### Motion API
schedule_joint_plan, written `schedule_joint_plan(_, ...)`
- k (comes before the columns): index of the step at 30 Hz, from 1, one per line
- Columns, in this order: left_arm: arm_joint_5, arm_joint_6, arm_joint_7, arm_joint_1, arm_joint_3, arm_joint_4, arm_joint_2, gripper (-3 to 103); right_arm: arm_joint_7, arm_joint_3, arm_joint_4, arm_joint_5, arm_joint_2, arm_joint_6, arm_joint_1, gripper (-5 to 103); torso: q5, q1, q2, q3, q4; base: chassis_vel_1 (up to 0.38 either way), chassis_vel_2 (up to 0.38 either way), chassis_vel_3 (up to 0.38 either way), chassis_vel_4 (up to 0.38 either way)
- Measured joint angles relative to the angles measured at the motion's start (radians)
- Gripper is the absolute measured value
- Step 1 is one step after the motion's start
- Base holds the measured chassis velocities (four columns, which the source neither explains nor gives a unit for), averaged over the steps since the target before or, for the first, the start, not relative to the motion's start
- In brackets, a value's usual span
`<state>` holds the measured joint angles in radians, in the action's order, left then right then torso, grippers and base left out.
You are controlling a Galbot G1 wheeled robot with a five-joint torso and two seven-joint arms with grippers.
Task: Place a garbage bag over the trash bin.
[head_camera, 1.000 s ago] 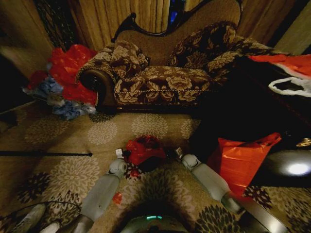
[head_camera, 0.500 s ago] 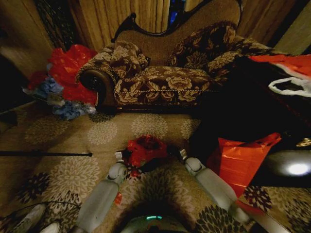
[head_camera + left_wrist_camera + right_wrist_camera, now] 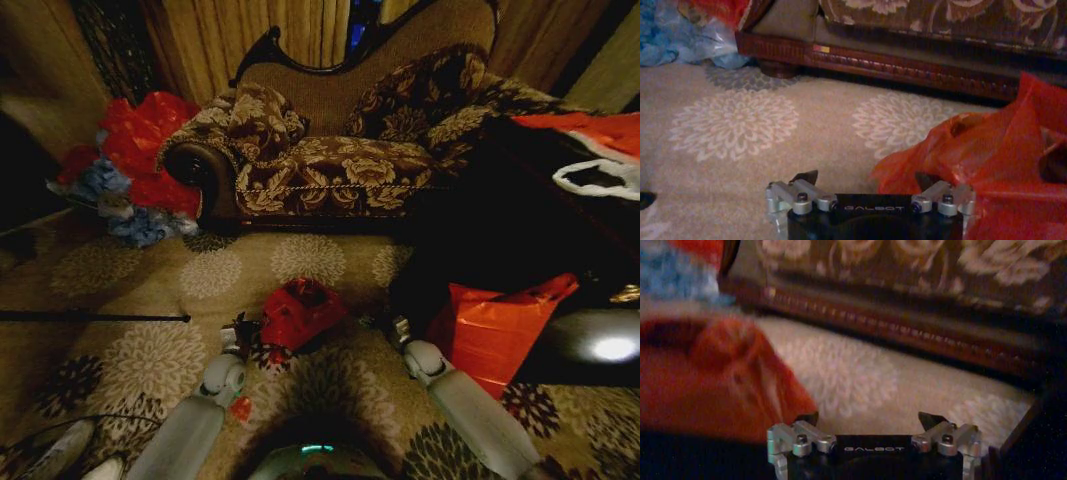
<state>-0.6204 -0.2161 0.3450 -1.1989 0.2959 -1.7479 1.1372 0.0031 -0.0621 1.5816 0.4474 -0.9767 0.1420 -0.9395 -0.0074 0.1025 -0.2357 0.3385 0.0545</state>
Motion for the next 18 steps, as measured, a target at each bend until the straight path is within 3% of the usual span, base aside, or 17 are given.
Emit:
schedule_joint_plan(3,0.0,0.001,0.005,-0.021,0.004,-0.019,-0.002,100,0.123,0.035,0.178,0.137,0.019,0.077,-0.016,100,-0.0006,0.0,0.0,0.0,0.0001,0.0,0.0,0.0,0.0)
schedule_joint_plan(4,0.0,0.001,0.005,-0.021,0.004,-0.019,-0.002,100,0.123,0.035,0.178,0.137,0.019,0.077,-0.016,100,-0.0006,0.0,0.0,0.0,0.0001,0.0,0.0,0.0,0.0)
schedule_joint_plan(5,0.0,0.001,0.009,-0.025,0.004,-0.023,0.0,100,0.201,0.086,0.243,0.215,0.012,0.104,-0.003,100,0.0,0.0,0.0,0.0,0.0001,0.0,0.0,0.0,0.0)
schedule_joint_plan(8,-0.003,-0.002,0.021,-0.031,-0.003,-0.042,-0.01,100,0.324,0.19,0.343,0.413,-0.034,0.193,0.06,100,-0.0005,0.0,0.0,0.0,-0.0006,0.0,0.0,0.0,0.0)
schedule_joint_plan(12,-0.019,-0.021,0.033,-0.036,-0.007,-0.08,-0.03,100,0.408,0.272,0.352,0.523,-0.089,0.231,0.123,100,-0.0001,0.0,0.0,0.0,-0.0002,0.0,0.0,0.0,0.0)
schedule_joint_plan(18,-0.031,-0.031,0.043,-0.051,0.003,-0.122,-0.049,100,0.457,0.345,0.32,0.588,-0.129,0.252,0.163,100,0.0,0.0,0.0,0.0,-0.0002,0.0,0.0,0.0,0.0)
